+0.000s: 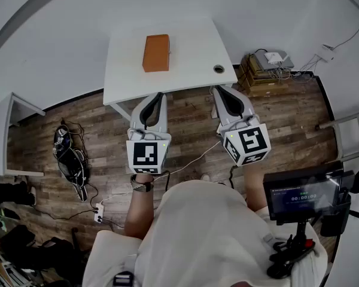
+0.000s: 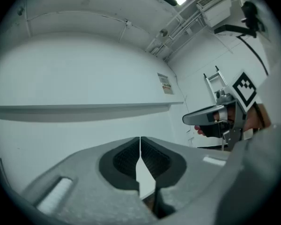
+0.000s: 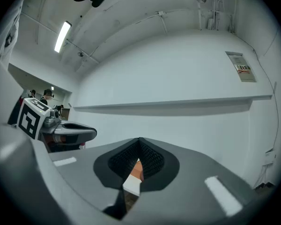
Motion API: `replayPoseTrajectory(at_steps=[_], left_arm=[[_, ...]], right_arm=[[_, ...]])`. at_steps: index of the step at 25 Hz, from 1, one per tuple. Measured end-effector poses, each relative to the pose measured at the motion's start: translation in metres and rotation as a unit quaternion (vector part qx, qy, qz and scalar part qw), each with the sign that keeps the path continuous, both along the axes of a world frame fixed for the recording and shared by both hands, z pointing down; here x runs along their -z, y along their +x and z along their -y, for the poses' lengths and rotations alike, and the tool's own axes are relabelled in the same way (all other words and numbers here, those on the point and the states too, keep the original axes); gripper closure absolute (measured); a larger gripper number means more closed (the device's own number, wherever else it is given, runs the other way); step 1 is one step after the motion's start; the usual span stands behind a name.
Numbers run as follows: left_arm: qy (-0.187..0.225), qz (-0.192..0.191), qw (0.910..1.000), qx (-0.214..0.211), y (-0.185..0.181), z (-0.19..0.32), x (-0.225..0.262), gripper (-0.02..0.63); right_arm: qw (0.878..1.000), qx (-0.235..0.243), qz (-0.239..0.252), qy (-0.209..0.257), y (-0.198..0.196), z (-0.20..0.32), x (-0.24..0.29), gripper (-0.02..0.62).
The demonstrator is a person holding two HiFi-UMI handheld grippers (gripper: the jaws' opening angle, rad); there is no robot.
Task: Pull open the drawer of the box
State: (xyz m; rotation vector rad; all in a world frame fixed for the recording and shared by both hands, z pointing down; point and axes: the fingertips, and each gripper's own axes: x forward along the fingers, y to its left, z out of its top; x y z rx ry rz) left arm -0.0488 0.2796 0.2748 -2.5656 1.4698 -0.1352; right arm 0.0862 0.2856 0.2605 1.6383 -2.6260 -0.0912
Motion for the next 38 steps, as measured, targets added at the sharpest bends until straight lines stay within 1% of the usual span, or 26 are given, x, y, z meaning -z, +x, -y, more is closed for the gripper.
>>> replayPoseTrajectory(at_steps=[6, 9, 17, 21, 26, 29, 33, 38], left_arm=[[-0.004, 0.000, 1.0000, 0.001, 0.001, 0.001, -0.004, 0.594], [-0.006, 0.001, 1.0000, 0.000, 0.001, 0.001, -0.005, 0.594], [-0.011, 0.001, 0.9999, 0.000, 0.003, 0.001, -0.010, 0.594], [-0.015, 0.003, 0.9999, 0.000, 0.003, 0.000, -0.012, 0.594], [-0.023, 0.006, 0.9997, -0.005, 0.003, 0.000, -0.016, 0.594], [-0.028, 0.008, 0.9995, -0.009, -0.004, -0.006, -0.021, 0.594], [-0.029, 0.008, 0.9995, -0.013, -0.032, -0.017, -0.030, 0.594], [-0.026, 0.011, 0.9995, -0.018, -0.033, -0.013, -0.028, 0.594]], right_arm=[[1.000, -0.002, 0.006, 0.000, 0.001, 0.003, -0.001, 0.594], [1.000, 0.001, 0.012, 0.010, -0.001, 0.004, 0.002, 0.594], [1.000, 0.025, -0.012, 0.012, -0.013, 0.000, -0.005, 0.594], [0.999, 0.040, -0.003, 0.001, -0.016, -0.002, -0.005, 0.594], [0.999, 0.037, -0.001, -0.017, -0.014, -0.002, -0.010, 0.595], [0.999, 0.033, 0.001, -0.017, -0.020, -0.011, -0.013, 0.594], [0.999, 0.025, -0.003, -0.020, -0.047, -0.024, -0.020, 0.595], [1.000, 0.018, 0.000, -0.016, -0.046, -0.020, -0.018, 0.595]])
